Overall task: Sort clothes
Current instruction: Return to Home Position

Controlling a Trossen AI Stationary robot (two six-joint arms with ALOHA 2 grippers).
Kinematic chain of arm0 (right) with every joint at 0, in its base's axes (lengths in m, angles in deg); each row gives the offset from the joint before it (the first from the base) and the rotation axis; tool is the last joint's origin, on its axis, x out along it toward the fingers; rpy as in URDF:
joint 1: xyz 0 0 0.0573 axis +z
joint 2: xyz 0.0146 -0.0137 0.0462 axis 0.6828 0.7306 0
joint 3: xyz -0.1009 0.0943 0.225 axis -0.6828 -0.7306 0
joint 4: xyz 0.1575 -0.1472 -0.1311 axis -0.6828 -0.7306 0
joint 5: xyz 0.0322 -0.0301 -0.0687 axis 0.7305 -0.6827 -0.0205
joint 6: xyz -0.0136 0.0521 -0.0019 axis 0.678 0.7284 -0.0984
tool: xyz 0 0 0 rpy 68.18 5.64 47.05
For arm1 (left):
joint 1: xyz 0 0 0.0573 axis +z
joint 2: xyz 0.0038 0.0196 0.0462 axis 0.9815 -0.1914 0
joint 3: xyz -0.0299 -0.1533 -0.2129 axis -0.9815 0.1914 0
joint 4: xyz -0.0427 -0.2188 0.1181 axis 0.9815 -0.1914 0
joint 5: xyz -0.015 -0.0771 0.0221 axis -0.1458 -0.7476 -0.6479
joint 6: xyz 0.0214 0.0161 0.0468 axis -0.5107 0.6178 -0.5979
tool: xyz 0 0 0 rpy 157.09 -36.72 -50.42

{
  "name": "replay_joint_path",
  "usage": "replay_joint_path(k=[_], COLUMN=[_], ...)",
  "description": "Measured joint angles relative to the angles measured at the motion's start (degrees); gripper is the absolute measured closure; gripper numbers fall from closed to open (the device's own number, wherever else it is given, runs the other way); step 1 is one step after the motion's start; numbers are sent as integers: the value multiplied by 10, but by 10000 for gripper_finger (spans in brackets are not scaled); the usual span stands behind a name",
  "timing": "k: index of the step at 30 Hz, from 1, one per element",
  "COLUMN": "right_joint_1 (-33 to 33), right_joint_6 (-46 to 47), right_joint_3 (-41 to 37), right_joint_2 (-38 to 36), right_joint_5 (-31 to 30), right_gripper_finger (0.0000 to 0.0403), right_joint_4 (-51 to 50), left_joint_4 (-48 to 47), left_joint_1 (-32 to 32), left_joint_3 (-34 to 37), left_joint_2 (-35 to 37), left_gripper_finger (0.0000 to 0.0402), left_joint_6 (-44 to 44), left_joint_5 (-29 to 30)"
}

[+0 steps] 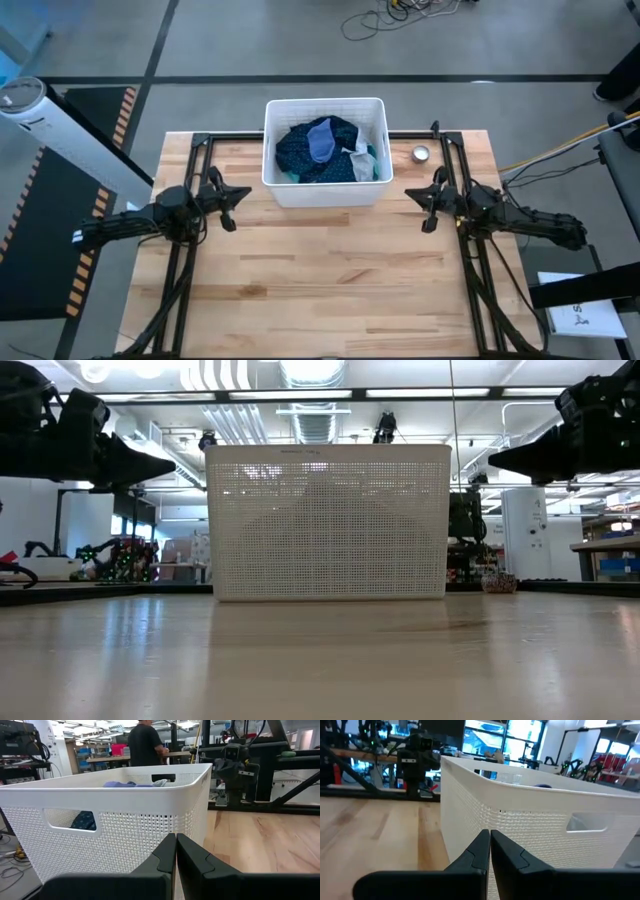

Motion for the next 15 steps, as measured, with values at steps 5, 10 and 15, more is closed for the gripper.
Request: replay_joint_path(k=[5,10,15], right_joint_1=[0,0,0], right_joint_6=[20,20,20], right_joint_3=[0,0,0], right_joint_2=[0,0,0], right_joint_5=[0,0,0], right_gripper_finger=[403,403,403], right_joint_4=[0,0,0], left_joint_4=[4,5,6], left_joint_1=[0,0,0], left_joint_3=[0,0,0], left_joint_2=[-4,-8,-9], left_gripper_finger=[402,402,402], left_joint_6=[0,0,0], left_joint_5=[0,0,0])
